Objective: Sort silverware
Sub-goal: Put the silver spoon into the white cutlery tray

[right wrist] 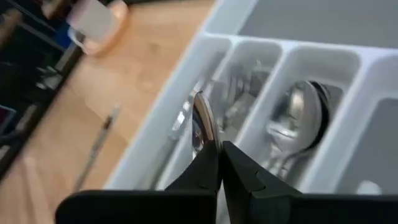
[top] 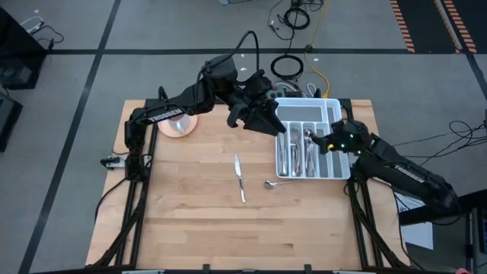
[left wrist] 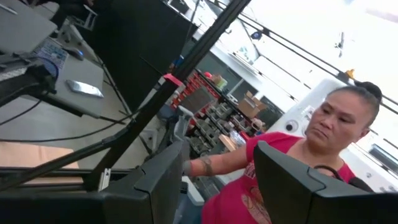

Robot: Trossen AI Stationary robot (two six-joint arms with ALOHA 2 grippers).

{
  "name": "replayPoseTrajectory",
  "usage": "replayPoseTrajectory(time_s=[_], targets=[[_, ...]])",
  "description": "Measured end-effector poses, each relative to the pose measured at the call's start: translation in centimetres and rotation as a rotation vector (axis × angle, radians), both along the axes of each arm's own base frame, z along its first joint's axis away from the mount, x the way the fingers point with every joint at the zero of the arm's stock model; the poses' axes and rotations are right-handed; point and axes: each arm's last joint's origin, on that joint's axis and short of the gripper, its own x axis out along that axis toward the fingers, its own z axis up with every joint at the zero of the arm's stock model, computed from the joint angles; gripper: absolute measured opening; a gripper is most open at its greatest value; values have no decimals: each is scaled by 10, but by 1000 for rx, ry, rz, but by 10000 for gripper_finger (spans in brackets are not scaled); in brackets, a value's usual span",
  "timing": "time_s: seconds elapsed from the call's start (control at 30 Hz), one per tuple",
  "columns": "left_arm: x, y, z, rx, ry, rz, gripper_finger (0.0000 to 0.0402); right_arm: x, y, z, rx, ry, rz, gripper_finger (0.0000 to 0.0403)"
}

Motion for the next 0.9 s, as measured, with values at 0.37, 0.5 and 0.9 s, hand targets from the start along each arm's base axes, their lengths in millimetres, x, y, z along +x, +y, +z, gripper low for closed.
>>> replayPoseTrajectory(time_s=[0.37, 0.5, 0.9], targets=[[-2, 4, 0, 9, 0, -26, 198, 1, -40, -17, 33, 90, 6, 0], [-2, 8, 0, 10, 0, -23, 198, 2, -48, -30, 80, 157, 19, 0], [-4, 11, -2, 33, 2, -86, 198, 9, -62, -34, 28, 147, 6, 71]])
